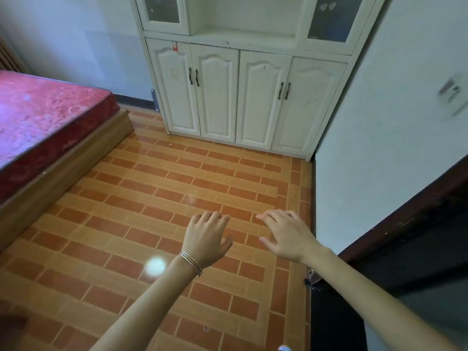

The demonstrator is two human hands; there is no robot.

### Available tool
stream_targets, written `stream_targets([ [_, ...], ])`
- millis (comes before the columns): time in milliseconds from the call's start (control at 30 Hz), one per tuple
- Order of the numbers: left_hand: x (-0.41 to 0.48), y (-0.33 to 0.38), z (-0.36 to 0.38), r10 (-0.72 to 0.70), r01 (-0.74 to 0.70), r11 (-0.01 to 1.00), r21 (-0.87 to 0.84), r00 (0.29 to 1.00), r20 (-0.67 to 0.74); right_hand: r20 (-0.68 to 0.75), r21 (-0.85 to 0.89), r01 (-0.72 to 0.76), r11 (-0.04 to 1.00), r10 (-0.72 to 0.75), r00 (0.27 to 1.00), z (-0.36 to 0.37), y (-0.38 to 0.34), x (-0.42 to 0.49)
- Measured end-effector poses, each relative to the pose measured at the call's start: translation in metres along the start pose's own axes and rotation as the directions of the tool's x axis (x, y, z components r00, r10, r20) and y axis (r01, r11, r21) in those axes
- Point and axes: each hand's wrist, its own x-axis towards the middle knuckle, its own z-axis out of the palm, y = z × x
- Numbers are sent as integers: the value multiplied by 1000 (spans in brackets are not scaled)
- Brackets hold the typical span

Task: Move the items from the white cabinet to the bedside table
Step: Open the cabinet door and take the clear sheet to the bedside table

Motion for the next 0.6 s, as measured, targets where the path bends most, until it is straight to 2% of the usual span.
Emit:
stream_targets([
  [100,11,0,8,-4,4,1000,-26,1000,6,-7,-2,20,1000,-20,1000,7,11,10],
  [300,46,3,38,-44,44,999,-9,999,15,71,-27,73,997,-71,995,23,53,44],
  [433,96,10,46,-70,70,998,9,995,64,118,-25,90,996,-86,989,13,99,81],
  [600,182,6,41,-114,111,991,74,993,35,101,-43,126,991,-121,988,-23,163,136],
])
